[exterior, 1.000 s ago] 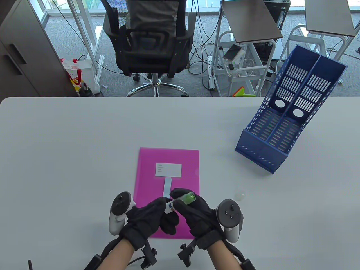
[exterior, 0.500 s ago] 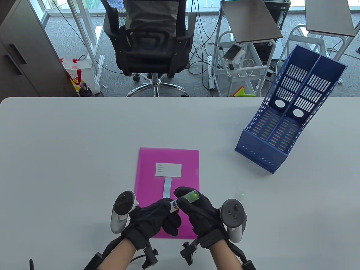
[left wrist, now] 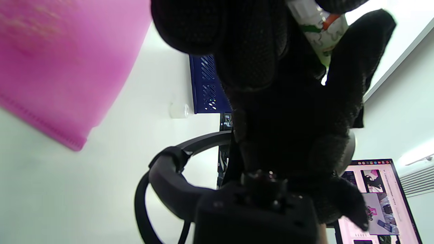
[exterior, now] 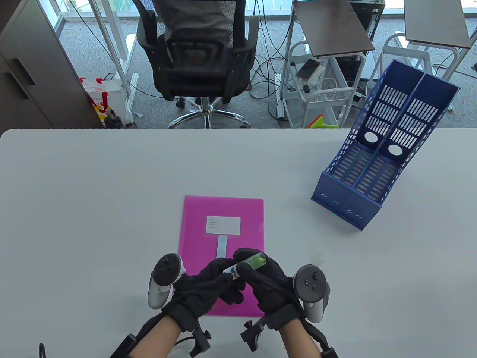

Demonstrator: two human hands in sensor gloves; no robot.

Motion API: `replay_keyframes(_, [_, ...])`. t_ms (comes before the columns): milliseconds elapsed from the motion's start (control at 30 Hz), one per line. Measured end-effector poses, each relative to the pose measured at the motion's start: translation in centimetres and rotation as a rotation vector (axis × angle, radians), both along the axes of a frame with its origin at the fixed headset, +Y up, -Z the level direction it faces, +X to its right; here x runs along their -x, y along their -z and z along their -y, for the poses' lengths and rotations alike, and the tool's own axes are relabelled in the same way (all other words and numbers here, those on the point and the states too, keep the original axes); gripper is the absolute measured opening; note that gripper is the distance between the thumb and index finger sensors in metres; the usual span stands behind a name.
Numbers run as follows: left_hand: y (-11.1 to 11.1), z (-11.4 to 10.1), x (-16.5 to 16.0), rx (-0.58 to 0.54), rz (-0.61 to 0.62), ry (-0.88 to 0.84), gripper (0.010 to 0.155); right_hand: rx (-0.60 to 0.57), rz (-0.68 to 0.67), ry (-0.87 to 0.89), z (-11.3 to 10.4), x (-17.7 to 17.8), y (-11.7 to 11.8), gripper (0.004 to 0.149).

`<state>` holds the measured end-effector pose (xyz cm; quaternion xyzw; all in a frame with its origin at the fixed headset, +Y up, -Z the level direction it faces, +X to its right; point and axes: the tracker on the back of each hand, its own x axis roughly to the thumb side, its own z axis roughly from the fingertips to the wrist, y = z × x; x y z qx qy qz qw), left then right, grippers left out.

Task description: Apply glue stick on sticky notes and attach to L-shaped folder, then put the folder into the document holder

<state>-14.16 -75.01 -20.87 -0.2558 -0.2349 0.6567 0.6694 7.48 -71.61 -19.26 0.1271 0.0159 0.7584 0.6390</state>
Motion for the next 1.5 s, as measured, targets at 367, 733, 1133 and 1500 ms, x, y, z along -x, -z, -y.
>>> replay_keyframes(367, [-0.1,0.6,-0.3,0.101,0.044,-0.094,0.057,0.014,-0.023,0.006,0.2,0.1,0.0,0.048])
replay_keyframes(733, [-0.1,-1.0,0.7,-0.084,-0.116,0.028,0.053,-0.046,0.063,-0.019,-0.2,0.4,-0.4,0.049])
replay_keyframes(1133, [0.9,-0.8,2.9,0.005,-0.115,-0.083,0.054,-0.01,-0.128,-0.713,-3.6,-3.5,3.1,0.061])
replay_keyframes(1500, [1.1,-0.8,3.5,0.002,-0.203,-0.096,0.056,0.327,0.219,-1.256,1.2,-12.0,5.0,0.07])
